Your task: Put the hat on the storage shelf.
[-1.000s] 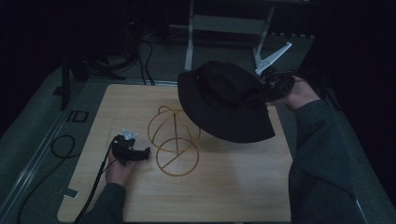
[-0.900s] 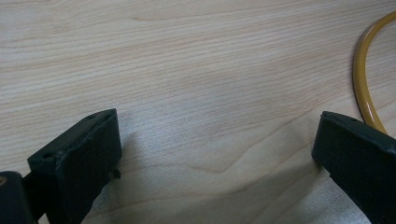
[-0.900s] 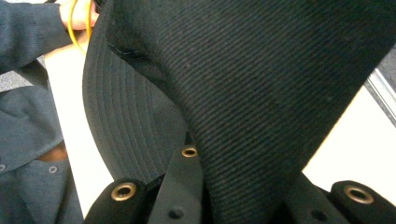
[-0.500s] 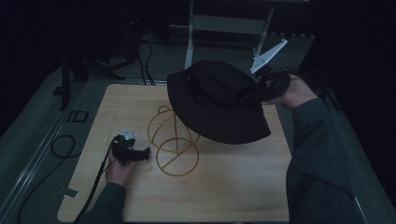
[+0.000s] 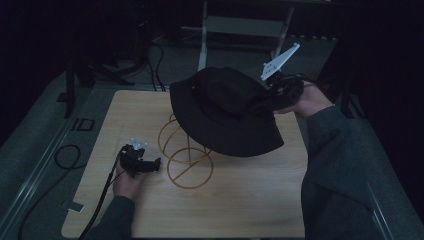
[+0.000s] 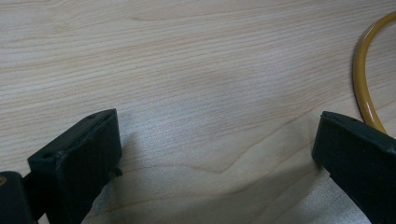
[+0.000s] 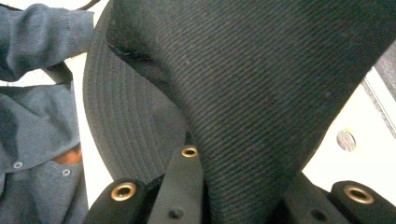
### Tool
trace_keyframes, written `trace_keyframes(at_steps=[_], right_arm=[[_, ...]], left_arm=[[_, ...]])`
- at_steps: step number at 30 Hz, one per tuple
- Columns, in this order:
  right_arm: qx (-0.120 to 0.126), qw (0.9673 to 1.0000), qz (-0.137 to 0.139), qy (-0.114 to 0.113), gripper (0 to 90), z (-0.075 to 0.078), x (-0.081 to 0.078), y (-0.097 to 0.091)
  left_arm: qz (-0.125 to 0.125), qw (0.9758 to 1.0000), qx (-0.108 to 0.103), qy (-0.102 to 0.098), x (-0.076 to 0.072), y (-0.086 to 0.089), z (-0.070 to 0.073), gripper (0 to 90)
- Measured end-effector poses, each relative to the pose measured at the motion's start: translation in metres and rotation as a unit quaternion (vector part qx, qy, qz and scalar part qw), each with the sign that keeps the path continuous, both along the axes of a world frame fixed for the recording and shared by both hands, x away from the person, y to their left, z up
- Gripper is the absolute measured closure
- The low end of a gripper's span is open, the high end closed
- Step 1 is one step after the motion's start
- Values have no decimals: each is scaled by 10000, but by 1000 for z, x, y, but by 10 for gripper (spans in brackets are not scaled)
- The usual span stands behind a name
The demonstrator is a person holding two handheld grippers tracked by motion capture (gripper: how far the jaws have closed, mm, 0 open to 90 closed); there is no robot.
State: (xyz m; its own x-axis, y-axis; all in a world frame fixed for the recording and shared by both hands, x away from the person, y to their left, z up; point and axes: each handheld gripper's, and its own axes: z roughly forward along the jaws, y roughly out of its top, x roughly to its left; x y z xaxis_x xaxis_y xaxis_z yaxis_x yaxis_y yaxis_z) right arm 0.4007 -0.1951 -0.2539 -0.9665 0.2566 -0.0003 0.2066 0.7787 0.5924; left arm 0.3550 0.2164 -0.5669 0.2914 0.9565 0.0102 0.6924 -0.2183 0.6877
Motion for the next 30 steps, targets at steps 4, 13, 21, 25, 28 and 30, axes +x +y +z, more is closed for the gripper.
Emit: trace_keyframes(at_steps=[4, 13, 21, 25, 28, 30], right_arm=[[35, 10000, 72, -14, 873, -2, -1, 6], [-11, 9999, 160, -51, 872, -8, -3, 19], [10, 9995, 329, -30, 872, -15, -7, 33], [-7, 9991, 417, 1, 871, -18, -8, 39], [-17, 9990, 447, 40, 870, -20, -8, 43], [-28, 9989, 462, 56, 869, -22, -9, 46]], left_arm=[[-3, 10000, -2, 0, 0, 0, 0, 16], [-10, 10000, -1, 11, 0, 0, 0, 16], [-7, 10000, -7, 8, 0, 0, 0, 16], [-5, 10000, -5, 3, 1, 0, 0, 16], [-7, 10000, -5, 6, 1, 0, 0, 15], [-7, 10000, -6, 6, 1, 0, 0, 15]])
